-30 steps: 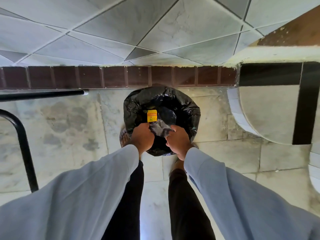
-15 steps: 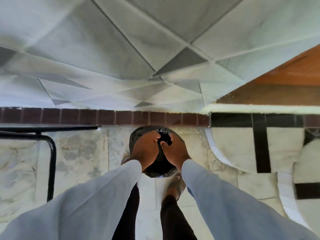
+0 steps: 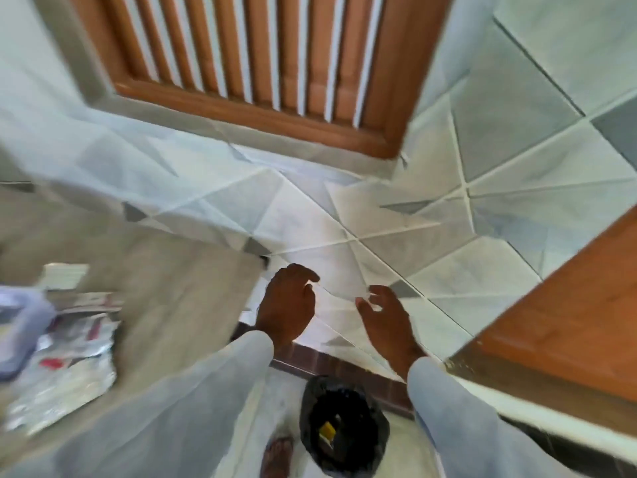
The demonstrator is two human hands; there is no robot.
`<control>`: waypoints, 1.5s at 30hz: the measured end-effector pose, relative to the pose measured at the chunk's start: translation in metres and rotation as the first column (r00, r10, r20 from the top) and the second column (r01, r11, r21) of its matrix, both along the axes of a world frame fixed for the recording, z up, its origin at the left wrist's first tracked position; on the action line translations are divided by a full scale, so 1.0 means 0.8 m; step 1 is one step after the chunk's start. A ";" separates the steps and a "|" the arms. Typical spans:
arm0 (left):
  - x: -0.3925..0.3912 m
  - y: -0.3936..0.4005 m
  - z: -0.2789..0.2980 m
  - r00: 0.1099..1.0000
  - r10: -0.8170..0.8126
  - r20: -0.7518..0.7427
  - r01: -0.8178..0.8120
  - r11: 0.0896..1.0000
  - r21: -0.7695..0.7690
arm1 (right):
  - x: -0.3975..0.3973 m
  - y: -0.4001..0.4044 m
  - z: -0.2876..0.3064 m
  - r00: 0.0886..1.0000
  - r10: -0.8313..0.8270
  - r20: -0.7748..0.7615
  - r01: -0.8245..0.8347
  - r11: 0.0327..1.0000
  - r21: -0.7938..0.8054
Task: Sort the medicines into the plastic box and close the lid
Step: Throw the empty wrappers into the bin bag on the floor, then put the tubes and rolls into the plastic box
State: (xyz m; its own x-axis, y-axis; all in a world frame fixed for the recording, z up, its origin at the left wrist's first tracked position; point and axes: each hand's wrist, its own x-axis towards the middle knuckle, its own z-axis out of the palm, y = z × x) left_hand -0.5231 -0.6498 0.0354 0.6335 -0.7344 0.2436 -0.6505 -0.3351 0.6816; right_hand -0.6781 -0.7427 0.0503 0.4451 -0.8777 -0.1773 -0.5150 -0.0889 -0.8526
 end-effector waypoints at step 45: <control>0.398 0.851 0.021 0.862 0.481 -0.160 -0.464 0.876 0.133 | 0.435 0.689 -0.037 0.889 0.449 -0.092 -0.443 0.893 0.076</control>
State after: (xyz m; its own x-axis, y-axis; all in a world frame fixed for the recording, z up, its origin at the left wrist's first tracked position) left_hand -0.2046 0.0310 0.0525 0.9365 -0.3486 0.0389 -0.2661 -0.6340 0.7261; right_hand -0.3298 -0.1917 0.0207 0.7640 -0.5796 -0.2835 -0.5175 -0.2882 -0.8057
